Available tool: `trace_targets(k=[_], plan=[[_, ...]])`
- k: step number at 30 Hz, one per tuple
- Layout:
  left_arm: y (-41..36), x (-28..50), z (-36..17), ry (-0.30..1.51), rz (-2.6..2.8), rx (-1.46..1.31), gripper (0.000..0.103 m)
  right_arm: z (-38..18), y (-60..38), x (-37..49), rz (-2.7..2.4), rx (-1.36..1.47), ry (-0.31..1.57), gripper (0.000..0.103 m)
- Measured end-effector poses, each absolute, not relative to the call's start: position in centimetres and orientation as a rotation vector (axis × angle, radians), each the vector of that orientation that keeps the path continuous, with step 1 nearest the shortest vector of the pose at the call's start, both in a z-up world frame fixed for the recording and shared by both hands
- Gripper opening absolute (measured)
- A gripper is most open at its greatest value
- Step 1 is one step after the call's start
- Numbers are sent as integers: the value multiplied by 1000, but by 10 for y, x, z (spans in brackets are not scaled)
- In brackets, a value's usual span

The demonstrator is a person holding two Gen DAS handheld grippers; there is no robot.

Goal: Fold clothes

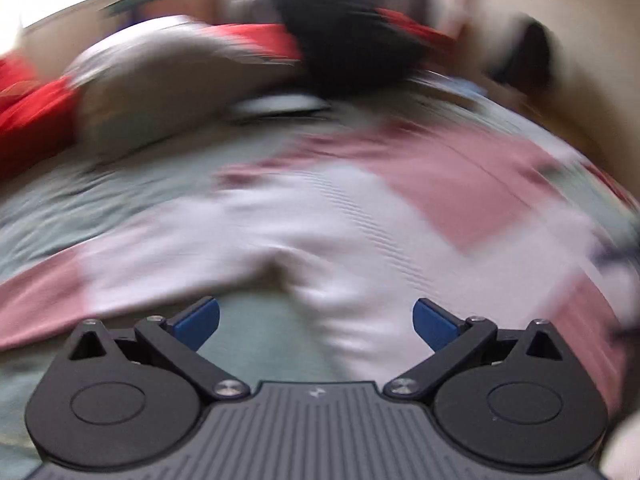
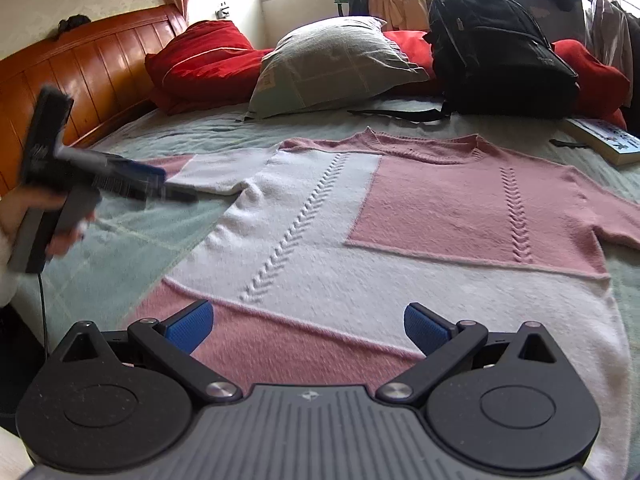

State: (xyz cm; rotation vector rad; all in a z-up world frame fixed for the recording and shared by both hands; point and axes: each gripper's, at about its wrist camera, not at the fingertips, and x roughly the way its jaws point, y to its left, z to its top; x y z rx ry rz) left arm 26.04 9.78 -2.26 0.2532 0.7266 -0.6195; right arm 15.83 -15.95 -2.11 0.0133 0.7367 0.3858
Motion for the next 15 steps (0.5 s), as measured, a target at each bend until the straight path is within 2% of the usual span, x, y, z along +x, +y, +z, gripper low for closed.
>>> trace_targets(k=[4,11,15], plan=[[54,212,-32,678,-700,367,102,-28,-177,147,333,-17,748,103],[32,161,-65,642,-654,468,102,-47,-226,135,220,50,781,103],[46,147,-73,680,-585,370,102,-63,-242,132,184,58,793,103]])
